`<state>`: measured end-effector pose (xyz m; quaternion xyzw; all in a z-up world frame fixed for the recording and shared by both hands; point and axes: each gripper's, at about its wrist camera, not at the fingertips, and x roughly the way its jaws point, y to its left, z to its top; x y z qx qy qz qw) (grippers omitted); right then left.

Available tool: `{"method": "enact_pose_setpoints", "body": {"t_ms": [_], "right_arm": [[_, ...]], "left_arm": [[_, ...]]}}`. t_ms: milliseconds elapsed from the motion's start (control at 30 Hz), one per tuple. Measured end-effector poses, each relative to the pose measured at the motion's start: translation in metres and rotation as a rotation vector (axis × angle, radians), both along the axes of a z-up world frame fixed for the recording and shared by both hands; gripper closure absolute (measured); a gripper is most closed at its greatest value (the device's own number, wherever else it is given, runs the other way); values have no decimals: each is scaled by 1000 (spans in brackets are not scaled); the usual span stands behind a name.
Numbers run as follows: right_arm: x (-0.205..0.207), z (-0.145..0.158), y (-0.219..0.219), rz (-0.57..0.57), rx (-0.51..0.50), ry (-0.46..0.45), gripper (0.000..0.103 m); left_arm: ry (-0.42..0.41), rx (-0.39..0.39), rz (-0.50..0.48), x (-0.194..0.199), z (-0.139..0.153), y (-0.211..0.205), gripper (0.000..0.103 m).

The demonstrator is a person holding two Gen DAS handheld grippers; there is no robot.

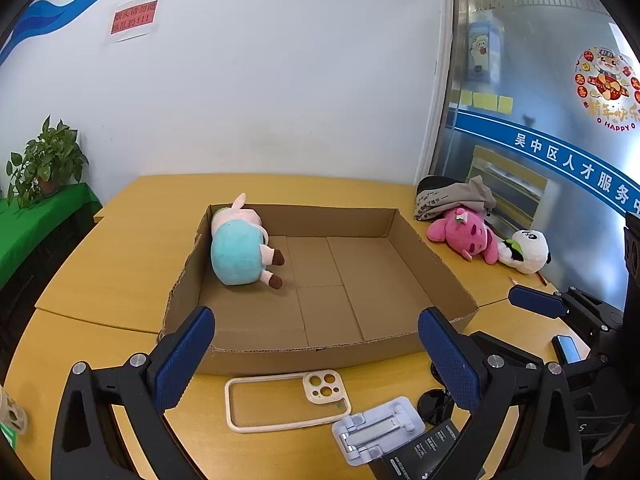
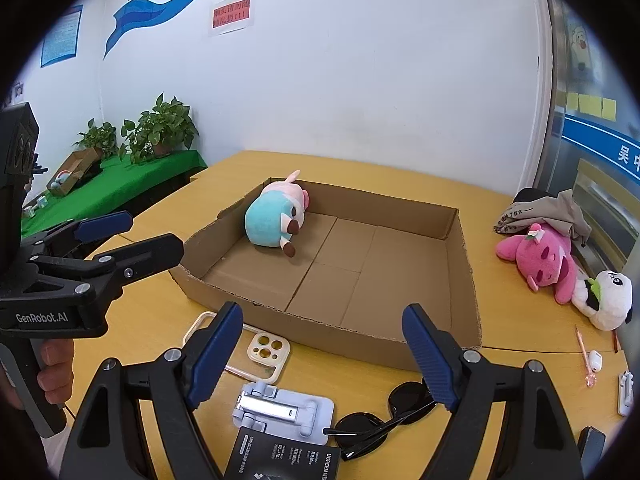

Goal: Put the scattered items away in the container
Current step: 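Move both grippers to the black charger box on the table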

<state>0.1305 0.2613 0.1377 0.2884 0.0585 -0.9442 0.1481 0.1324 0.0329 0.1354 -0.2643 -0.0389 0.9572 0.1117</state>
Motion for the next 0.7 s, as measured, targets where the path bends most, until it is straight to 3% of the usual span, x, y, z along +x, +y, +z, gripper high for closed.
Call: {"method": "enact_pose_setpoints", "body": {"t_ms": [700], "right_arm": [[0,-14,19,-16,-45,-36,21]], "left_arm": [[-46,-21,-21,-2,-13,10,0]]}}
